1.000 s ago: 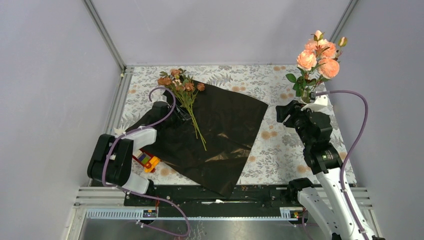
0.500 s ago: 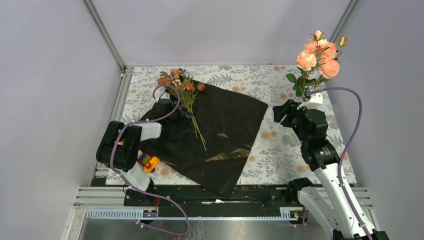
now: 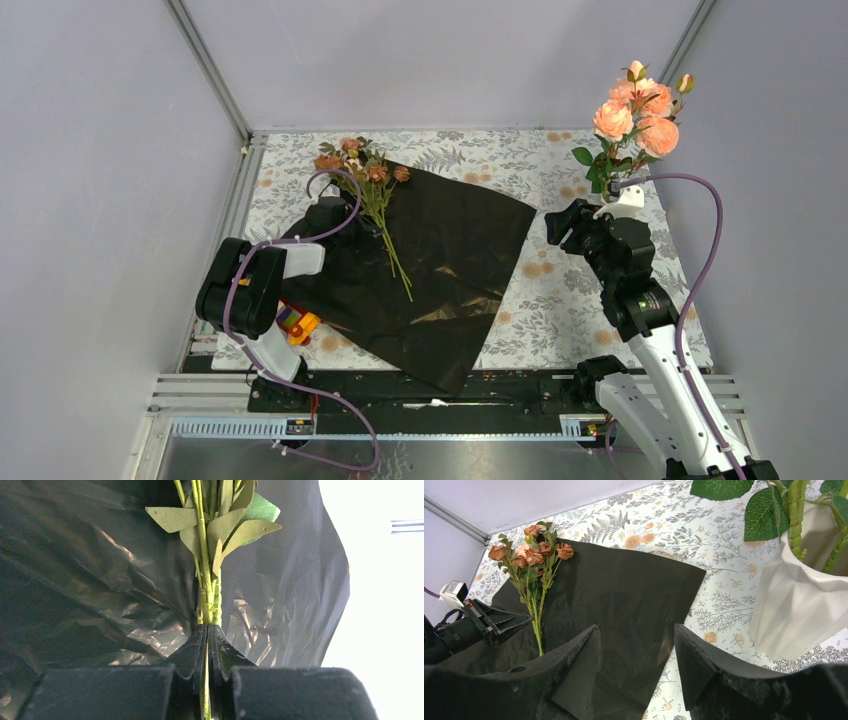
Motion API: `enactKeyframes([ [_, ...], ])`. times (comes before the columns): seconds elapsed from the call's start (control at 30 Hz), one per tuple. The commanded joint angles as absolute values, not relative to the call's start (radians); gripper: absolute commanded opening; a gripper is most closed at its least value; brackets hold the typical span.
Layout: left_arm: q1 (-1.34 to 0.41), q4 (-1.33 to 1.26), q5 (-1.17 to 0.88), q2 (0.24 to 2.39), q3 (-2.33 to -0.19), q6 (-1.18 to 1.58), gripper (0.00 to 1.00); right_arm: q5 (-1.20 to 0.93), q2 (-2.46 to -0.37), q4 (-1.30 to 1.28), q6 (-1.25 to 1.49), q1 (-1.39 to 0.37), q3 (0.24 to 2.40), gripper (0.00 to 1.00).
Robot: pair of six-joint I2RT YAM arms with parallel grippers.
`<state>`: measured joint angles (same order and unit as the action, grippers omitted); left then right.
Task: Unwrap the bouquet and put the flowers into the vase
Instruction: Insert the fake flower into the vase, then pick up the fake flower from the wrapping paper.
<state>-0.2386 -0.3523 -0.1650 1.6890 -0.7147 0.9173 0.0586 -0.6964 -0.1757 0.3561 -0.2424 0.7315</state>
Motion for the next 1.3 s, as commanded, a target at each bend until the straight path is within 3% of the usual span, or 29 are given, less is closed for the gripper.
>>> enactKeyframes([
  [0.0,-0.242,-0.394,-0.142,1.679,-0.734,0.910,0.00,0.053,-0.698,-0.160,0.357,-0.253,0.755,0.62],
  [0.8,-0.238,-0.350,-0.083,1.420,-0.617,0.879,0.00,0.058,-0.685,-0.171,0.355,-0.256,0.751,0.62],
  [0.9,-0.236,-0.398,-0.151,1.487,-0.628,0.910,0.15,0.054,-0.688,-0.171,0.355,-0.256,0.751,0.63],
  [1.0,-0.236,-0.454,-0.188,1.549,-0.639,0.943,0.22,0.053,-0.689,-0.174,0.352,-0.256,0.752,0.63],
  [1.27,-0.238,-0.475,-0.203,1.649,-0.669,0.953,0.27,0.055,-0.688,-0.181,0.346,-0.256,0.756,0.63],
])
